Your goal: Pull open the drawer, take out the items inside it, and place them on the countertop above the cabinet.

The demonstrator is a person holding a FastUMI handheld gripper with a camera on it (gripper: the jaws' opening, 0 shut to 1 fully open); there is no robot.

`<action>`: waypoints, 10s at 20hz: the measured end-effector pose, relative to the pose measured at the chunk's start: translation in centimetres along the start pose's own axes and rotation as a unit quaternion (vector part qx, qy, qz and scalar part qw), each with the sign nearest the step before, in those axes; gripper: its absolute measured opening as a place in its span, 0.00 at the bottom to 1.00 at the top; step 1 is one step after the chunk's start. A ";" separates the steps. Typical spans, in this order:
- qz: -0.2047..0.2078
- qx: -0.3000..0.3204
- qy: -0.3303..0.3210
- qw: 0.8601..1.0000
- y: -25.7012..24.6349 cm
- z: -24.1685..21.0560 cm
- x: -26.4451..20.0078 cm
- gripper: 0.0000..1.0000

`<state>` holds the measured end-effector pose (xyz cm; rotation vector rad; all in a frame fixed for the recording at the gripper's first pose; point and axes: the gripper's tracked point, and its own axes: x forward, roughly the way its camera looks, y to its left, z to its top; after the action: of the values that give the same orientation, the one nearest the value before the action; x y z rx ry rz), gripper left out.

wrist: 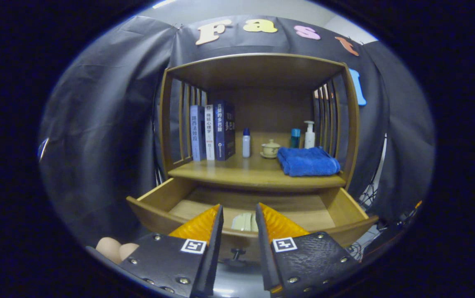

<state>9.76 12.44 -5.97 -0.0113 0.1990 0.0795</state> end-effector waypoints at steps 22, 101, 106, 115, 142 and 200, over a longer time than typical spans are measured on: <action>0.009 0.009 0.281 0.960 -0.1 -10.0 12.8 0.54; -0.009 -0.033 -0.033 0.999 1.4 8.7 15.8 0.86; 0.020 -0.018 -0.024 0.999 2.3 6.7 10.9 0.86; 0.022 -0.010 -0.030 0.999 3.5 1.7 1.7 0.88; -0.071 -0.003 0.023 0.997 1.7 -8.8 -0.2 0.97; -0.135 -0.057 -0.206 0.968 -24.2 9.9 -2.7 0.97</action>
<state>10.98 -11.75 4.34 -0.1354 -0.2235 -0.1792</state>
